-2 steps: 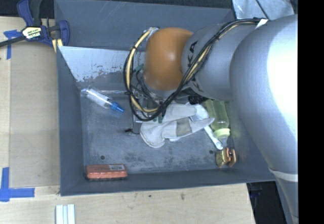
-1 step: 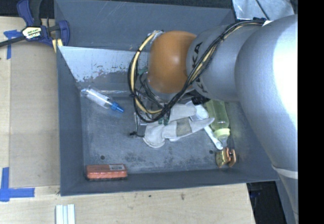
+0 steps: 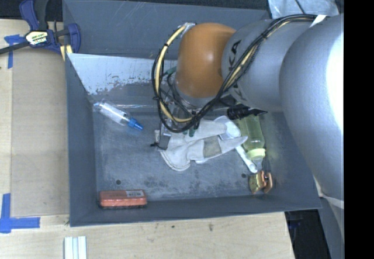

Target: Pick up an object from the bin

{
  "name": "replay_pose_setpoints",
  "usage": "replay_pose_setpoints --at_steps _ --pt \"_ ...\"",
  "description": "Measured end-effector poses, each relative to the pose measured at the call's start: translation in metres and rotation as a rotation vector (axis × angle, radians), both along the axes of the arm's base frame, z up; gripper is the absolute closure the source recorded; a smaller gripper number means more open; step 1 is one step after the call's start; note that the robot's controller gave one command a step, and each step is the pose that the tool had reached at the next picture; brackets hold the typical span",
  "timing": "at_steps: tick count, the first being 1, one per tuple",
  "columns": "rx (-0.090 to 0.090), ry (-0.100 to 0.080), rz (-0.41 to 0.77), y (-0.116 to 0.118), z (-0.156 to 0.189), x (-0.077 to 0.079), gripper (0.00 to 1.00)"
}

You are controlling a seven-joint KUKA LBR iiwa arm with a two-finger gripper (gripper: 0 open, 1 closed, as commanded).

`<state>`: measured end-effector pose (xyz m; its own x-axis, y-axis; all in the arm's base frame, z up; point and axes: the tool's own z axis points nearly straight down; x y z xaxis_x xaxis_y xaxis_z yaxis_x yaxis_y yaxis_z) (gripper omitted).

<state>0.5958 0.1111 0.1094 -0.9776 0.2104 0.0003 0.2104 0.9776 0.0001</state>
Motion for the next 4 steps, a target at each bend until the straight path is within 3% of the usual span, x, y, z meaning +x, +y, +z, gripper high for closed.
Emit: replay_pose_setpoints --at_steps 1,2,3,4 --pt "0.000 -0.002 0.076 -0.011 -0.027 0.002 1.00" --pt "0.000 -0.002 0.075 -0.011 -0.027 0.002 1.00" --pt "-0.001 0.005 0.062 -0.013 0.021 -0.004 1.00" --pt "0.001 -0.008 0.060 -0.013 0.108 -0.002 0.00"
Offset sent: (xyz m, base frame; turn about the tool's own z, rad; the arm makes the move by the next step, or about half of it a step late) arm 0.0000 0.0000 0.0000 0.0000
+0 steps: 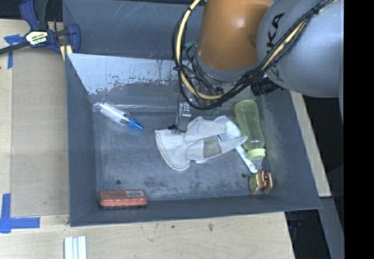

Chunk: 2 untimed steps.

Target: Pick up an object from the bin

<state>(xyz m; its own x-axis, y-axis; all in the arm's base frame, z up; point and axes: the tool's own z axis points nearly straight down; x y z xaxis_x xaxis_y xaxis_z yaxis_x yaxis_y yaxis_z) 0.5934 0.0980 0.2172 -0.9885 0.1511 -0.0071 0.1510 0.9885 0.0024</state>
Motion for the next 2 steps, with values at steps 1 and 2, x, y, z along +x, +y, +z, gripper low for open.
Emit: replay_pose_setpoints --at_steps 1,2 --pt "-0.001 0.005 0.001 0.000 -0.006 -0.001 0.00" --pt "-0.001 0.001 -0.007 -0.018 -0.068 -0.041 0.00"
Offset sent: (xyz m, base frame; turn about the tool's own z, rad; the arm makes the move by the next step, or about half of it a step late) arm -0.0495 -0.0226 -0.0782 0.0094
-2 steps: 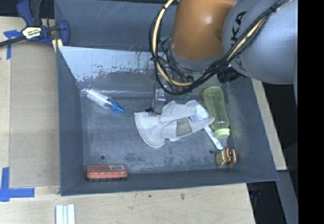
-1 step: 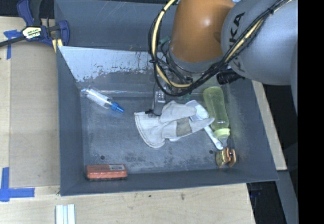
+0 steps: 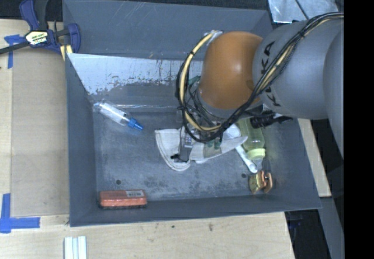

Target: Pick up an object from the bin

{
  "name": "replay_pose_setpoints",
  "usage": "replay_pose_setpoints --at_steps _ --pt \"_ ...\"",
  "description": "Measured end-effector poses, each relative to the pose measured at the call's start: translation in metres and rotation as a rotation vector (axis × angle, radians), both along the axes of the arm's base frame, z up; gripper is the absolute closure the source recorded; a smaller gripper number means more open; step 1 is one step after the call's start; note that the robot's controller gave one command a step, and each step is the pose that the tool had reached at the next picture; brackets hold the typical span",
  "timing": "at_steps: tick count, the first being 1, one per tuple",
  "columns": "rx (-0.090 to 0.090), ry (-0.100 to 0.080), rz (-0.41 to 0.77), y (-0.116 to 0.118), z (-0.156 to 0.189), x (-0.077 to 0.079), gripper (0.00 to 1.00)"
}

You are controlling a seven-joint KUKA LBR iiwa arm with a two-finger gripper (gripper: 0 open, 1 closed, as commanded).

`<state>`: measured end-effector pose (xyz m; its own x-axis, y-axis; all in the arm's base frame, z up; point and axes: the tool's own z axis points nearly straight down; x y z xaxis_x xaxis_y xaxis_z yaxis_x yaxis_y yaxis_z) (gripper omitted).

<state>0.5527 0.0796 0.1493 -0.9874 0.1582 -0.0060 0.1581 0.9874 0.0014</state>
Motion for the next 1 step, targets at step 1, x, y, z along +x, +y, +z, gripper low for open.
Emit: replay_pose_setpoints --at_steps 1 --pt "-0.001 0.010 -0.017 -0.0024 -0.0417 -0.0194 0.00"
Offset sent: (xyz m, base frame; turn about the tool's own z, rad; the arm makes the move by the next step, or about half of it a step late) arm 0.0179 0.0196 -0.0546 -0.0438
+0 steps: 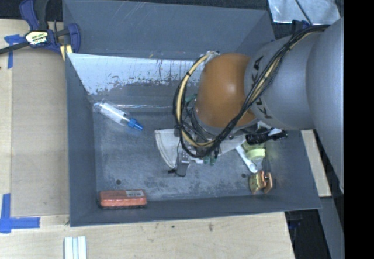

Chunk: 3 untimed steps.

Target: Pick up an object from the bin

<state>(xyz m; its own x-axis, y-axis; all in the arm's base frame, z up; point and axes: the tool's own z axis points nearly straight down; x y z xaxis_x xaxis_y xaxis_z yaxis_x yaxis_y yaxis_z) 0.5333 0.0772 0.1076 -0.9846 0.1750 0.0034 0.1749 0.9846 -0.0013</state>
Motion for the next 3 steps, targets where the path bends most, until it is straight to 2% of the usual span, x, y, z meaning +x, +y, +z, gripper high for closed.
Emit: replay_pose_setpoints --at_steps 1,2,3 --pt "0.001 -0.007 0.052 0.017 -0.010 0.033 0.00" --pt "0.002 -0.008 -0.177 -0.023 -0.037 0.041 1.00" --pt "0.001 -0.008 -0.177 -0.023 -0.037 0.041 1.00"
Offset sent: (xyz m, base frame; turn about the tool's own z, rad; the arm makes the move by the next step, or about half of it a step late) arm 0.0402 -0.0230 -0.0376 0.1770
